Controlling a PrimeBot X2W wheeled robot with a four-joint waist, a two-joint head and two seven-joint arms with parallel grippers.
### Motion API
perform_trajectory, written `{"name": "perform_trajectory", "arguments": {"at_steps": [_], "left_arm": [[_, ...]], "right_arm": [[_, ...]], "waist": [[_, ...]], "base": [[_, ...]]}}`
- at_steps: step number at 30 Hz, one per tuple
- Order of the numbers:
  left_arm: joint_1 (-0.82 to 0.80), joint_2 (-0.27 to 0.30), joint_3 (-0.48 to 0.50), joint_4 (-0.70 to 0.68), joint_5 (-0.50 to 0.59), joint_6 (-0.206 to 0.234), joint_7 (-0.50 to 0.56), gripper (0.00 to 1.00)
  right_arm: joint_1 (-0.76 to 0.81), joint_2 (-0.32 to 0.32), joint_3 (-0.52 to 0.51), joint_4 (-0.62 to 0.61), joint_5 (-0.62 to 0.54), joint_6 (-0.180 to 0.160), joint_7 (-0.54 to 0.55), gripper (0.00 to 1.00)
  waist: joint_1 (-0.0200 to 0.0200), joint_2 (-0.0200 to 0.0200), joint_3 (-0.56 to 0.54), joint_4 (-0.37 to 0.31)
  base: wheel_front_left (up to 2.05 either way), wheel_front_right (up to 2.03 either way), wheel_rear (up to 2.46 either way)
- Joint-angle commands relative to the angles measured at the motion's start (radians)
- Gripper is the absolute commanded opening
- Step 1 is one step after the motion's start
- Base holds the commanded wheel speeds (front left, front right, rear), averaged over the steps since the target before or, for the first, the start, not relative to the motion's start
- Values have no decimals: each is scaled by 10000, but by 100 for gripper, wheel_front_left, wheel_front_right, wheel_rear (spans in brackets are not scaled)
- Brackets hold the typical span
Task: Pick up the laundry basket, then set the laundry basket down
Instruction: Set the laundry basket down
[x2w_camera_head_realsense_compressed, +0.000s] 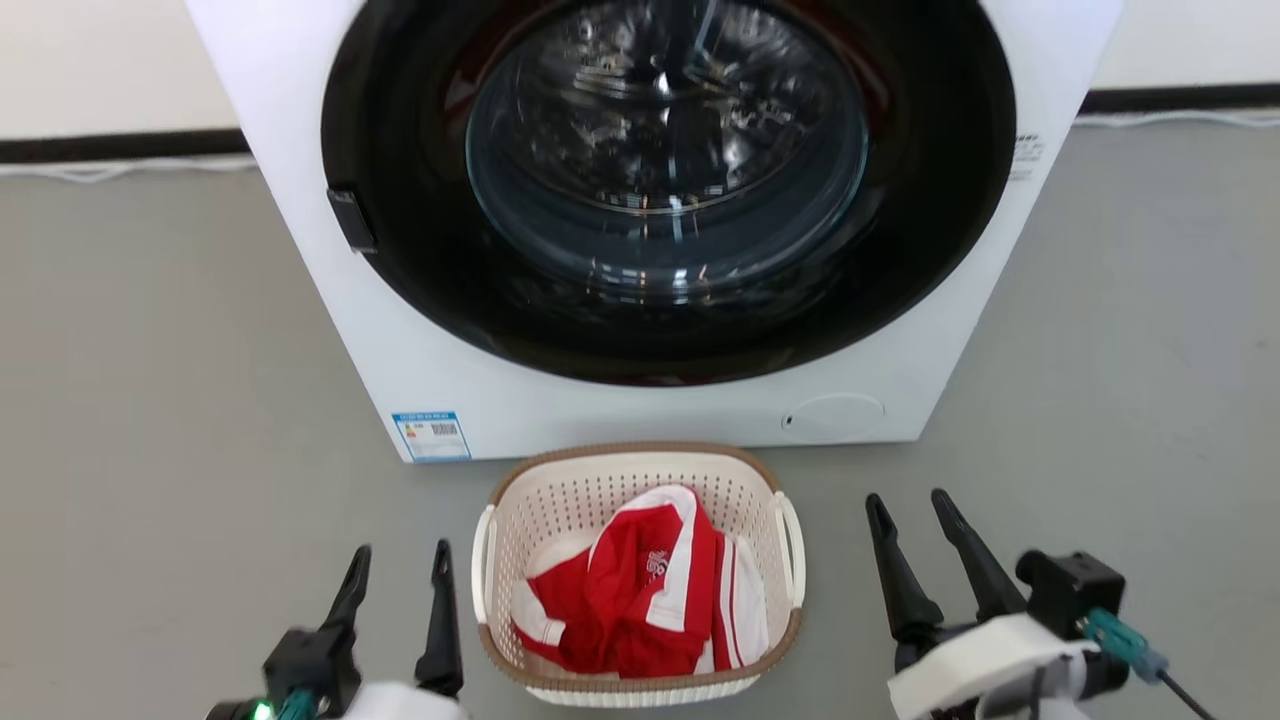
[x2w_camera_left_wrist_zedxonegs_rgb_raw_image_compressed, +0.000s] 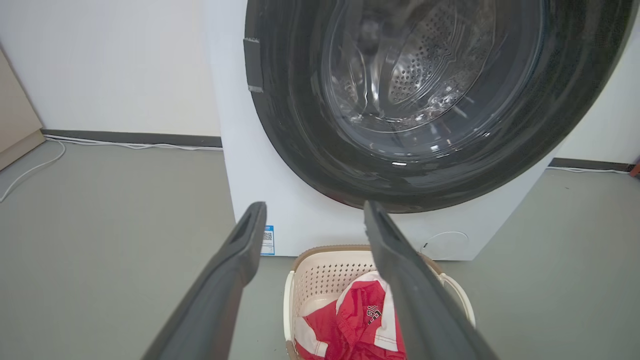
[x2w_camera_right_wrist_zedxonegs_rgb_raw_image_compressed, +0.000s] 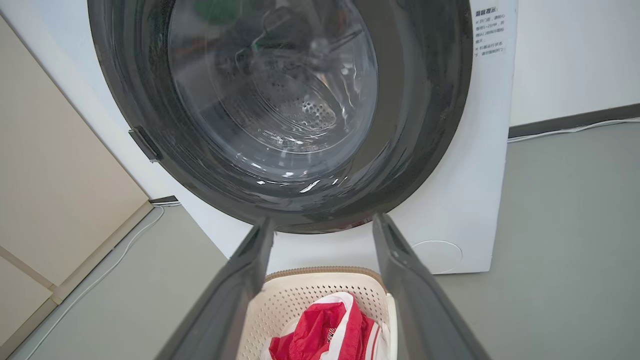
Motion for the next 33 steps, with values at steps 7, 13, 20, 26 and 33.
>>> {"name": "perform_trajectory", "arguments": {"at_steps": [7,13,20,26,33], "left_arm": [[588,-33,423,-1016,399,180,-61,100],[1098,-60,510,-1405,406,244,-61,100],[1389,-82,655,-1652,321,249,-61,100],[1401,-91,704,-1819,432,200,-61,100],[1408,-73,701,-1822,708,146,-61,100]], "right_arm": [[805,34,-144,-1128,70,63,-108,100],[1539,34,-597,-1749,94,63,-108,100],[1847,34,-815,-2056,7,63,-108,100],[1944,34,-853,-2016,6,63,-109,100],[1985,34,-948,-1966,-114,63,-109,100]], "waist": [[0,-1,-478,-24],[0,-1,-716,-62],[0,-1,-856,-142],[0,-1,-984,-204],[0,-1,-1091,-222]], "base": [[0,0,0],[0,0,0],[0,0,0],[0,0,0],[0,0,0]]}}
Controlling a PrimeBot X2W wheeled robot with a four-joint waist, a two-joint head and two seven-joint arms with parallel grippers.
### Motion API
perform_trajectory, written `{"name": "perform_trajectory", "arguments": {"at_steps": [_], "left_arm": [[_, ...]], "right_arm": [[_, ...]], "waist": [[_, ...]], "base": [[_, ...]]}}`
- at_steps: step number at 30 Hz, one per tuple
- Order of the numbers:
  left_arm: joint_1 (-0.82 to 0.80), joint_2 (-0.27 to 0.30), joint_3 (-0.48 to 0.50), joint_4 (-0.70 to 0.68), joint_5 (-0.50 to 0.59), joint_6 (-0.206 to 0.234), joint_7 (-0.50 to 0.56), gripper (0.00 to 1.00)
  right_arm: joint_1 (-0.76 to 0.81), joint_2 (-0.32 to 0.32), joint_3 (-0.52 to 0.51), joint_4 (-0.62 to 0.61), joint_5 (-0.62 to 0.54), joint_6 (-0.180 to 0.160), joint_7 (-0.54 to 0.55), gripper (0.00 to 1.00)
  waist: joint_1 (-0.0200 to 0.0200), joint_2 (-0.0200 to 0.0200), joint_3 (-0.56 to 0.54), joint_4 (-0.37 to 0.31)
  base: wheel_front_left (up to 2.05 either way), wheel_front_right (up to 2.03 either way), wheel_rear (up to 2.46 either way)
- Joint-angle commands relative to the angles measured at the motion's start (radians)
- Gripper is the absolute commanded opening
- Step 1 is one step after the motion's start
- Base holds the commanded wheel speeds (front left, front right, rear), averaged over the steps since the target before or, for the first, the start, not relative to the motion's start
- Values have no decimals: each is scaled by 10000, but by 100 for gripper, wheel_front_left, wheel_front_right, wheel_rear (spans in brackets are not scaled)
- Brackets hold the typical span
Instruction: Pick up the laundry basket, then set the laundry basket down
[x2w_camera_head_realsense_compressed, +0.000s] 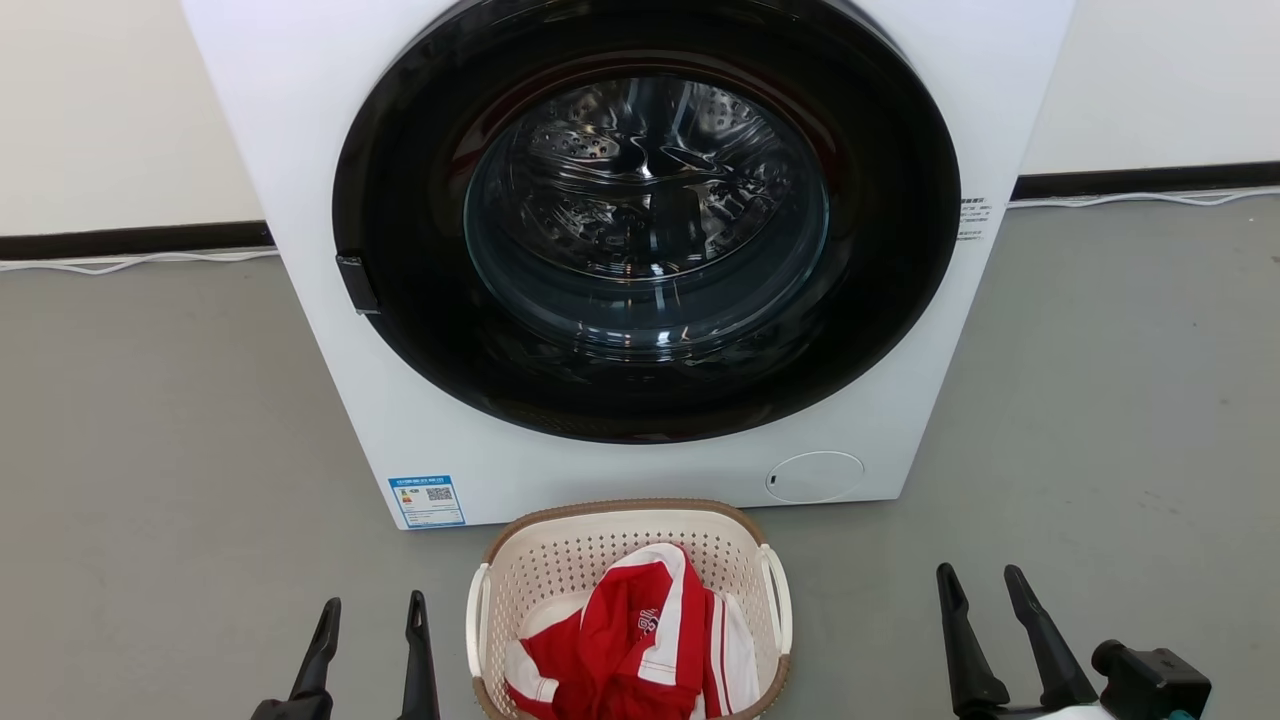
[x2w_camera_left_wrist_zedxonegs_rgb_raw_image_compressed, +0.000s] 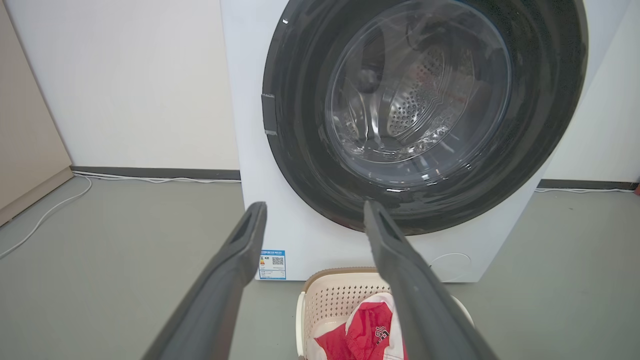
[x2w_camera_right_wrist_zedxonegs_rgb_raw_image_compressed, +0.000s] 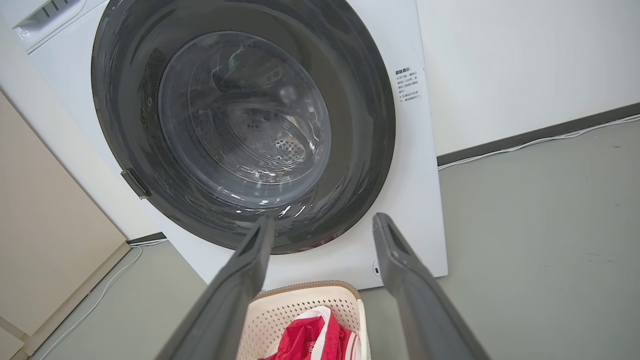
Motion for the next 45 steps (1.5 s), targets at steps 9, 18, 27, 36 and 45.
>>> {"name": "perform_trajectory", "arguments": {"at_steps": [9,18,27,36,45], "left_arm": [[-204,-54,328,-165,142,-70,-61,100],[-8,-6,9,559,-312,-42,42,0],[-224,60,89,676,-1437,-222,247,0],[-473,108,170,846,-2544,-426,457,0],[-706,149,263,994,-3644,-621,674,0]], "right_arm": [[-206,-29,38,-373,-20,63,-109,100],[72,10,-258,270,258,-8,68,0],[-66,-30,-301,254,1222,-3,298,0],[-223,-62,-352,247,2175,2,529,0],[-368,-86,-410,230,3125,8,767,0]], "waist": [[0,0,47,11],[1,0,88,10],[2,0,104,8],[1,0,131,8],[0,0,153,7]], "base": [[0,0,0],[0,0,0],[0,0,0],[0,0,0],[0,0,0]]}}
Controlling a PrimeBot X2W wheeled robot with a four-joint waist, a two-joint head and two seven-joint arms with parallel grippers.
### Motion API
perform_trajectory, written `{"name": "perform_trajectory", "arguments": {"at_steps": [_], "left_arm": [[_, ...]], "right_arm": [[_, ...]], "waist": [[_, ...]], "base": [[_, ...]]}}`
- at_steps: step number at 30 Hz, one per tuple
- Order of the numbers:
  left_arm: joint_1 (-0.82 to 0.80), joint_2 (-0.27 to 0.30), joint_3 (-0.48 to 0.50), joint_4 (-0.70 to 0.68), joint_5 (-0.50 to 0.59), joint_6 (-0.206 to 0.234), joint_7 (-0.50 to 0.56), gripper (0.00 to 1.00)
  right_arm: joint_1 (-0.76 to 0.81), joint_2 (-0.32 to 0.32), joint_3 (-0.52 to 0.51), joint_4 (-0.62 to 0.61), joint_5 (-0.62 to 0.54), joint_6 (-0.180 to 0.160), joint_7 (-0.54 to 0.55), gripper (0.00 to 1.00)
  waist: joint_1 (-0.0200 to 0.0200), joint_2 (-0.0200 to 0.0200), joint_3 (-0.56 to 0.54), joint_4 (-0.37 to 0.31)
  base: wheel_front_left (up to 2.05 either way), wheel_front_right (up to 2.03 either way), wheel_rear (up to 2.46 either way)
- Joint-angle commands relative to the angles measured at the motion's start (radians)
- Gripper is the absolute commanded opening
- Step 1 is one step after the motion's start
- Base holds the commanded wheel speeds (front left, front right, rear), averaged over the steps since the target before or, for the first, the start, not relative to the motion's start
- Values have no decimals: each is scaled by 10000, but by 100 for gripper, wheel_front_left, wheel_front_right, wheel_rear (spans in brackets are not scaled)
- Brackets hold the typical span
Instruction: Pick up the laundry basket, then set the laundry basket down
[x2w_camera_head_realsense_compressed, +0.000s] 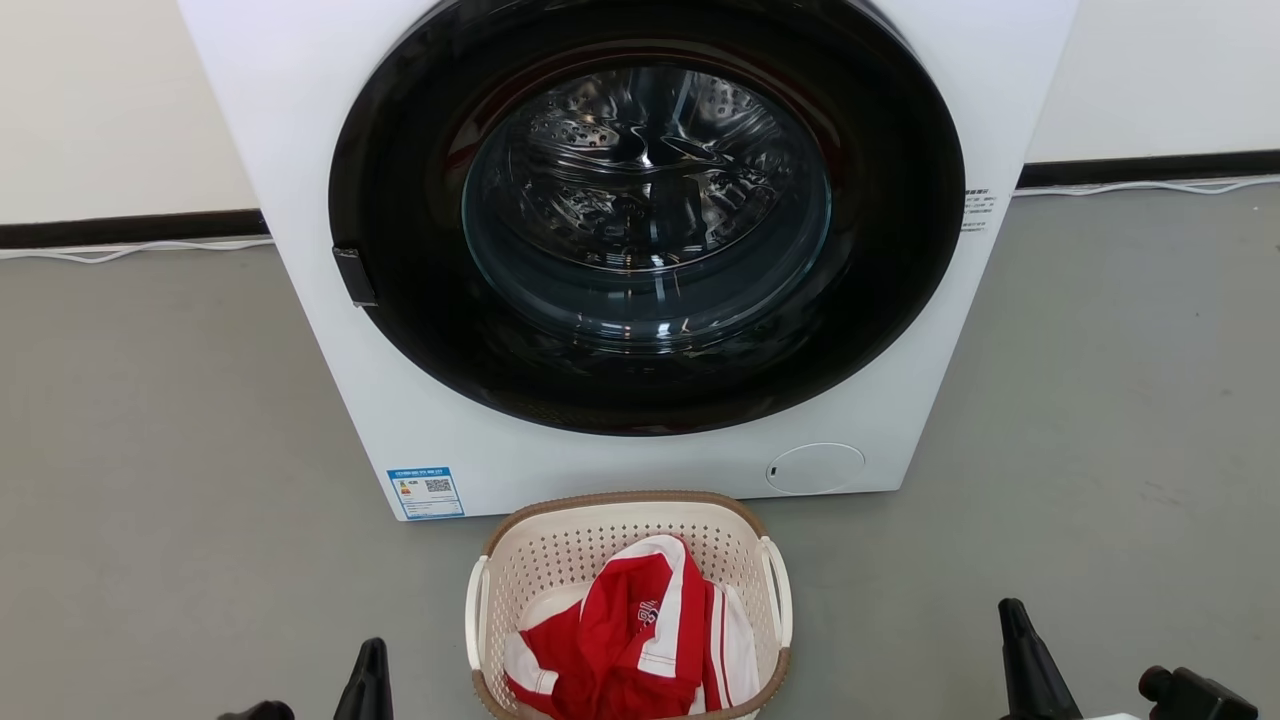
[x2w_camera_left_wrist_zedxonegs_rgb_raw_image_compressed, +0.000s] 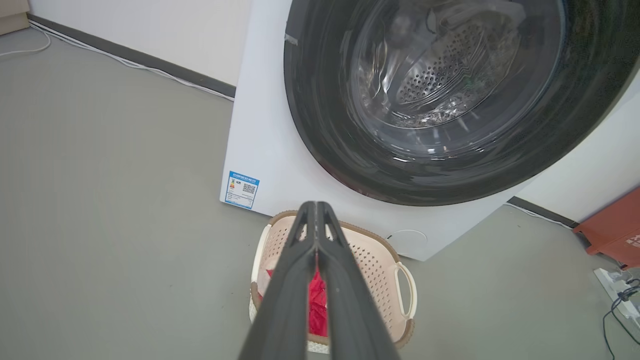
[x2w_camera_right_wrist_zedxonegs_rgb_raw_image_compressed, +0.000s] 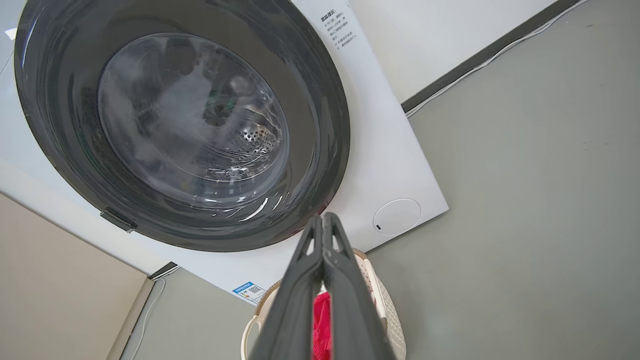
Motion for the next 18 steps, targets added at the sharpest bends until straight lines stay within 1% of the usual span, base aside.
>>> {"name": "perform_trajectory", "arguments": {"at_steps": [1,18], "left_arm": [[-572,88,173,-168,-373,-134,66,0],[-959,135,374,20,-2289,-469,473,0]], "right_arm": [[-509,-93,-47,-289,356,18,117,0],[-763,-123,-167,-322,2021,27,553,0]], "waist": [[-2,-1,4,0],[-2,-1,45,-1]], "base": [[0,0,0],[0,0,0]]}}
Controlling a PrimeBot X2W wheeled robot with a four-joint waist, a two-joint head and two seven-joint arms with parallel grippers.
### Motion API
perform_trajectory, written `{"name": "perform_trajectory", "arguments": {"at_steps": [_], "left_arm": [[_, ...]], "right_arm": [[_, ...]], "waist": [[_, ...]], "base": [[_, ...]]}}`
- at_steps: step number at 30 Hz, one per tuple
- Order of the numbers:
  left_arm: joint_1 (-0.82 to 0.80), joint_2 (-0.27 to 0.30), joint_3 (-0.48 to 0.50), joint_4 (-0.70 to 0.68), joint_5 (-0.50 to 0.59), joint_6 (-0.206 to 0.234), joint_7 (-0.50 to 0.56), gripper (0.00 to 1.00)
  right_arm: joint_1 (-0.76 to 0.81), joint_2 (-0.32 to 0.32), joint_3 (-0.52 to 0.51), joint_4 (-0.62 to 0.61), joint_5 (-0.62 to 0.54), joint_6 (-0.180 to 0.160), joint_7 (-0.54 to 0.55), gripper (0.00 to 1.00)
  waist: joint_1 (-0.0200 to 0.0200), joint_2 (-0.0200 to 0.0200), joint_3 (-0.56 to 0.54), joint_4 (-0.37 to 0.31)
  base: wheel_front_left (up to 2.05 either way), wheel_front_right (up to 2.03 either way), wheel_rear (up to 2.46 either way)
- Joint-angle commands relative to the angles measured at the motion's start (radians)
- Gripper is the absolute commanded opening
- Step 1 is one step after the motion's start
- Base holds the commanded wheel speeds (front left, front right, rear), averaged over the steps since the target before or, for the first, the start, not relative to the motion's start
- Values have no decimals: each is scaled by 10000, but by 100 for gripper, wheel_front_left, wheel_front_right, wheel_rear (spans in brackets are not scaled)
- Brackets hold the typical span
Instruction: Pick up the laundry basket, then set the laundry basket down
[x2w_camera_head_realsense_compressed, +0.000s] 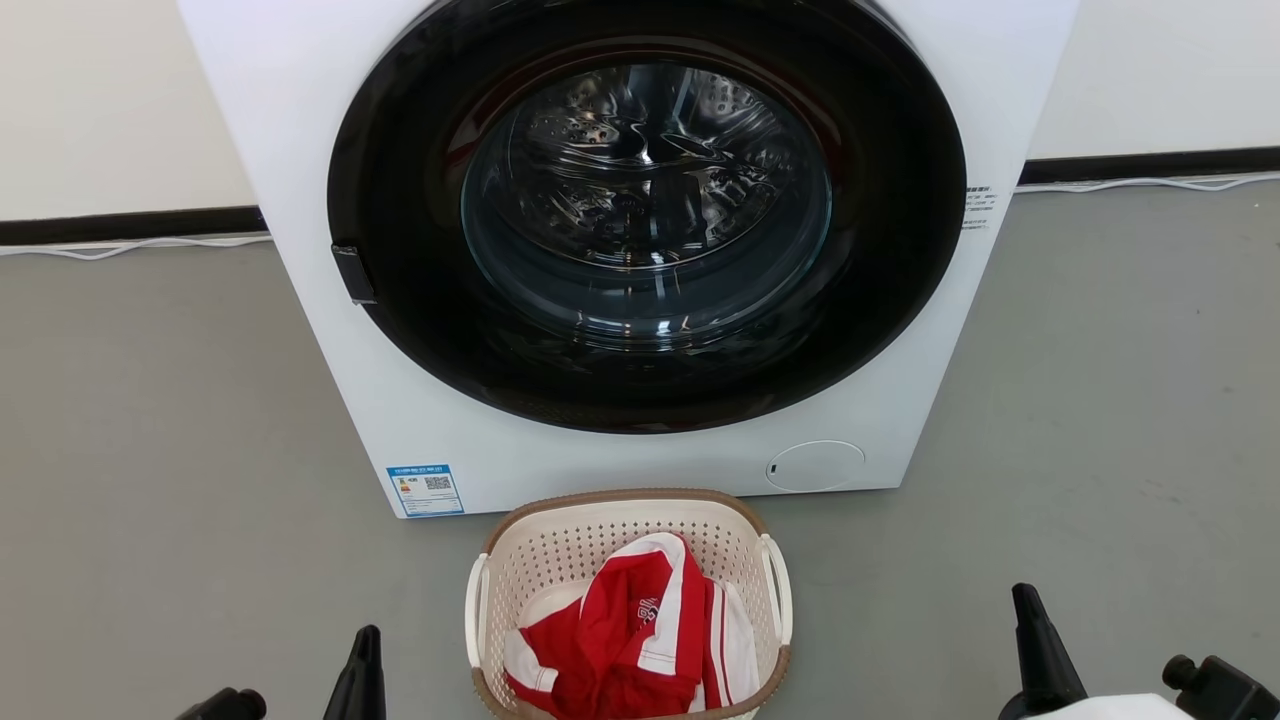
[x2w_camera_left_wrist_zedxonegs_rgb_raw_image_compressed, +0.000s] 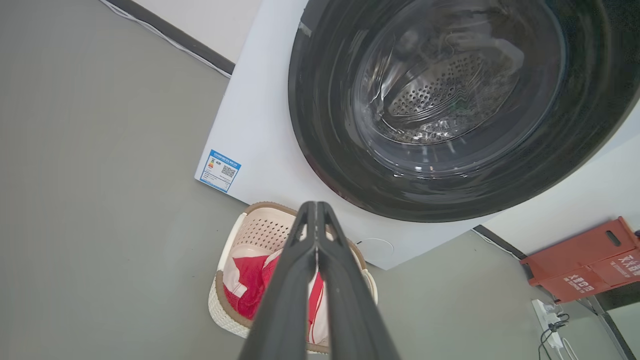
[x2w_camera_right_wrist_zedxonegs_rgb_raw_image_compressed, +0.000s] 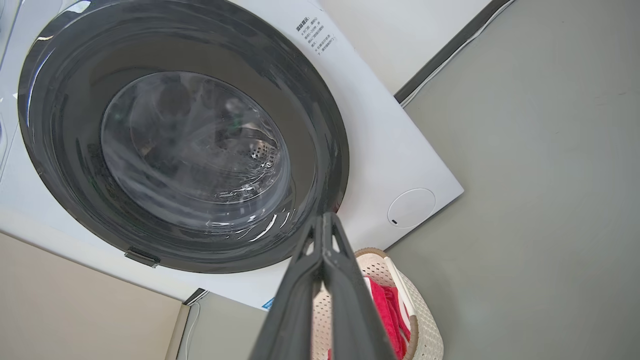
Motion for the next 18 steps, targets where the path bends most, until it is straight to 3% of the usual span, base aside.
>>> {"name": "perform_trajectory", "arguments": {"at_steps": [1,18], "left_arm": [[-598,99,175,-200,-316,-109,54,0],[-1011,123,425,16,-2322,-464,517,0]], "right_arm": [[-516,-110,41,-288,266,28,68,0],[-788,-129,-105,-321,2020,38,546,0]], "waist": [[-1,0,3,0],[-1,0,46,-1]], "base": [[0,0,0],[0,0,0]]}}
